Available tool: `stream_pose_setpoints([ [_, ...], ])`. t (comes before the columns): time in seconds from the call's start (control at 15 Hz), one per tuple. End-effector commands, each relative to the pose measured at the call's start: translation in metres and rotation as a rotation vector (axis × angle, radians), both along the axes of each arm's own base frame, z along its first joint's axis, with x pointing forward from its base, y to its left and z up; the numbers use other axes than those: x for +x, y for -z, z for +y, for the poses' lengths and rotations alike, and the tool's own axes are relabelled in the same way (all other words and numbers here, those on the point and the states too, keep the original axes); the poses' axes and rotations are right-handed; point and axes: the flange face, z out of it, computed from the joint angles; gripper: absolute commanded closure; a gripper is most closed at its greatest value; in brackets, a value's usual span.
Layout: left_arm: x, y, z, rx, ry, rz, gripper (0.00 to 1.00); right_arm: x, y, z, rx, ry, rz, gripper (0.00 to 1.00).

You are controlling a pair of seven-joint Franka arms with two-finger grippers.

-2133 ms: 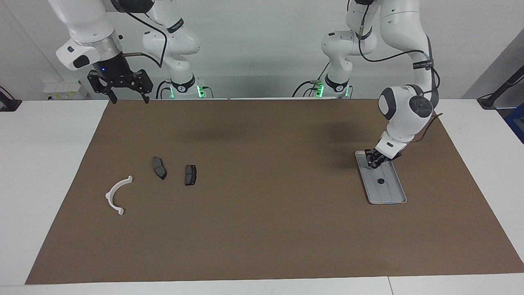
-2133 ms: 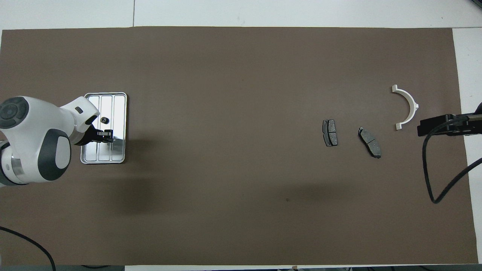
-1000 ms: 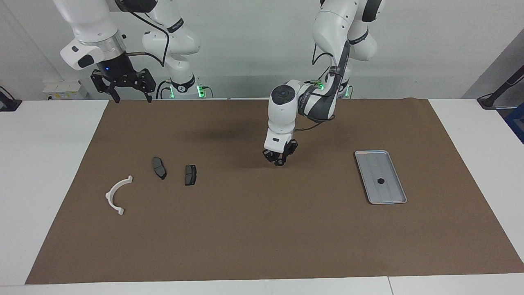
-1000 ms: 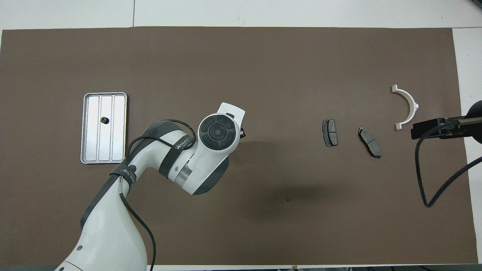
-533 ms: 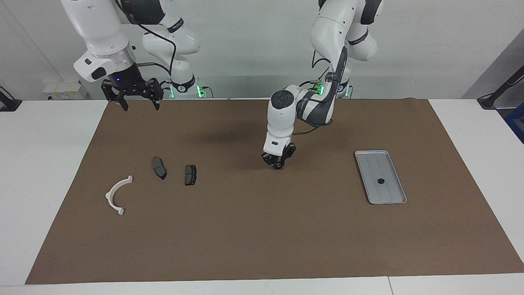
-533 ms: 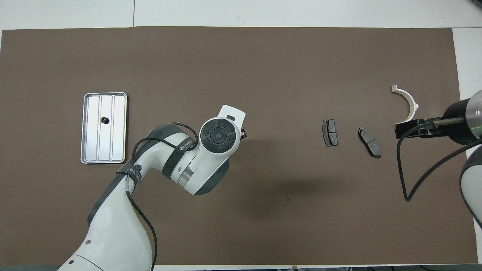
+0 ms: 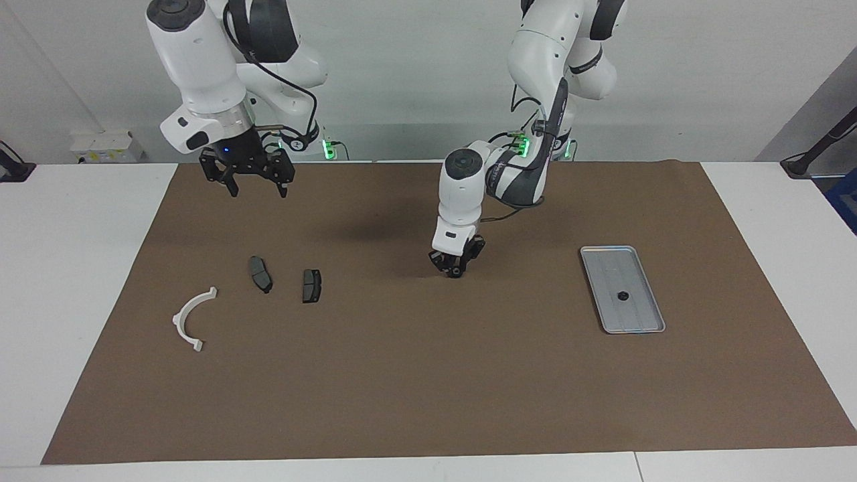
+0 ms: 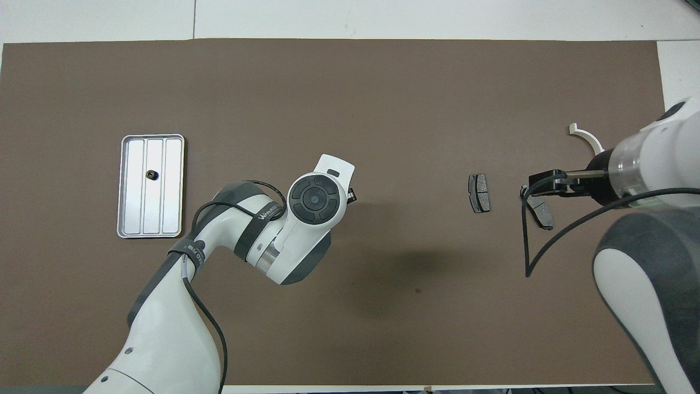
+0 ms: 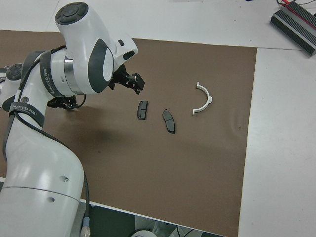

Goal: Place bearing gear from tray to pile

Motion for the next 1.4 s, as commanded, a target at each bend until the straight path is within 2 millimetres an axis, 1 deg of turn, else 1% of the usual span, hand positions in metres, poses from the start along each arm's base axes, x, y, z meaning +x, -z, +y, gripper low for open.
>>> stream_pose_setpoints([
  [0.0,0.006,-0.013,0.013,0.010,0.037,-0.027,0.21,0.012,0.029,0.020,0.028,0.055,-0.002,0.00],
  [0.07,0.016,-0.028,0.031,0.018,0.068,-0.025,0.22,0.017,0.041,0.028,0.027,0.069,0.003,0.00],
  [0.13,0.034,-0.045,0.067,0.032,0.095,-0.014,0.22,0.021,0.049,0.039,0.031,0.080,-0.007,0.00],
  [0.2,0.046,-0.066,0.103,0.047,0.136,0.003,0.22,0.024,0.059,0.050,0.033,0.094,-0.013,0.00],
  [0.27,0.059,-0.083,0.140,0.053,0.170,0.019,0.23,0.027,0.068,0.058,0.034,0.106,-0.014,0.00],
  [0.33,0.073,-0.095,0.179,0.055,0.193,0.023,0.23,0.030,0.078,0.069,0.035,0.112,-0.015,0.00],
  [0.4,0.085,-0.098,0.214,0.058,0.215,0.026,0.22,0.032,0.091,0.081,0.035,0.123,-0.016,0.00],
  [0.47,0.096,-0.101,0.244,0.057,0.240,0.017,0.22,0.034,0.102,0.096,0.038,0.137,-0.021,0.00],
  [0.6,0.114,-0.103,0.309,0.010,0.280,-0.010,0.23,0.034,0.123,0.130,0.046,0.166,-0.032,0.00],
  [0.67,0.119,-0.103,0.332,-0.012,0.308,-0.030,0.23,0.033,0.130,0.148,0.049,0.179,-0.037,0.00],
  [0.73,0.123,-0.099,0.348,-0.017,0.322,-0.042,0.23,0.033,0.136,0.166,0.052,0.204,-0.038,0.00],
  [0.8,0.128,-0.092,0.357,-0.013,0.323,-0.053,0.23,0.032,0.140,0.186,0.055,0.229,-0.043,0.00],
  [0.87,0.134,-0.078,0.359,-0.011,0.321,-0.057,0.23,0.029,0.144,0.206,0.055,0.251,-0.047,0.00],
  [0.93,0.137,-0.073,0.362,-0.008,0.325,-0.066,0.23,0.027,0.143,0.222,0.059,0.267,-0.050,0.00],
  [1.0,0.138,-0.065,0.371,-0.005,0.335,-0.060,0.23,0.024,0.148,0.240,0.059,0.281,-0.048,0.00],
  [1.07,0.139,-0.060,0.387,-0.001,0.350,-0.057,0.24,0.021,0.154,0.262,0.059,0.293,-0.045,0.00],
  [1.2,0.137,-0.057,0.396,0.003,0.372,-0.051,0.24,0.018,0.175,0.308,0.036,0.334,-0.051,0.00],
  [1.27,0.136,-0.054,0.400,0.003,0.378,-0.047,0.25,0.019,0.187,0.325,0.024,0.356,-0.065,0.00],
  [1.33,0.135,-0.051,0.411,0.005,0.391,-0.041,0.25,0.020,0.195,0.336,0.020,0.372,-0.075,0.00],
])
